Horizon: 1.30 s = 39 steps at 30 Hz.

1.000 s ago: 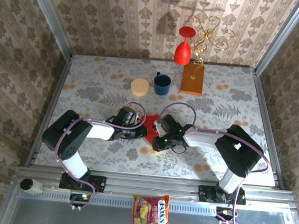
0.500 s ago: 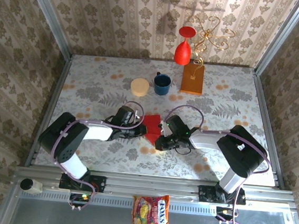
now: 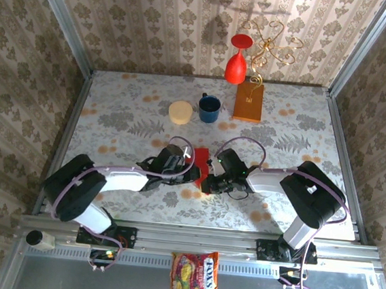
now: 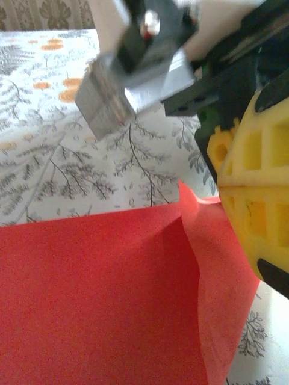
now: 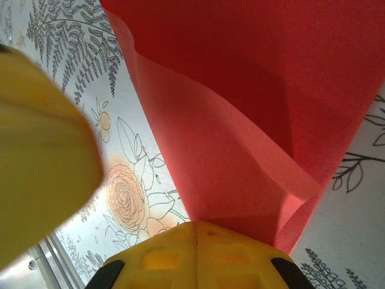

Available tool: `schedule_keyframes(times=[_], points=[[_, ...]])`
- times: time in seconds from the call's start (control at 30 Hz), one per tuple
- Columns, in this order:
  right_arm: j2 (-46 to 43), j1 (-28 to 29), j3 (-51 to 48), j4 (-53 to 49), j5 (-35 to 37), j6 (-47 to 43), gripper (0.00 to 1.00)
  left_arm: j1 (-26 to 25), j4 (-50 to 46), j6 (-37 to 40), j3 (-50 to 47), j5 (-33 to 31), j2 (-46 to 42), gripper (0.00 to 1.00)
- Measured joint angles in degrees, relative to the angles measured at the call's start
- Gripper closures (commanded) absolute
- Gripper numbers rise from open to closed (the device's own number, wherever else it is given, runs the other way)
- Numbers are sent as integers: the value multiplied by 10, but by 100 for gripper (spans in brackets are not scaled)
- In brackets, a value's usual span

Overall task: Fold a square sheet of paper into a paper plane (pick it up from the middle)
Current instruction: Third fold the triangle at the center of the table.

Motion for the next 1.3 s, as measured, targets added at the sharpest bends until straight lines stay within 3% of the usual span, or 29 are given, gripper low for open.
schedule_keyframes(times=[0.23, 0.63, 1.3], points=[[0, -2, 0, 0, -2, 4, 98, -3, 47, -23, 0, -4, 81, 100], [4, -10, -1, -1, -10, 14, 100, 3, 64, -50, -2, -15, 87, 100], [10, -17, 0, -2, -27, 15, 100, 150, 41, 30, -20, 10, 62, 100]])
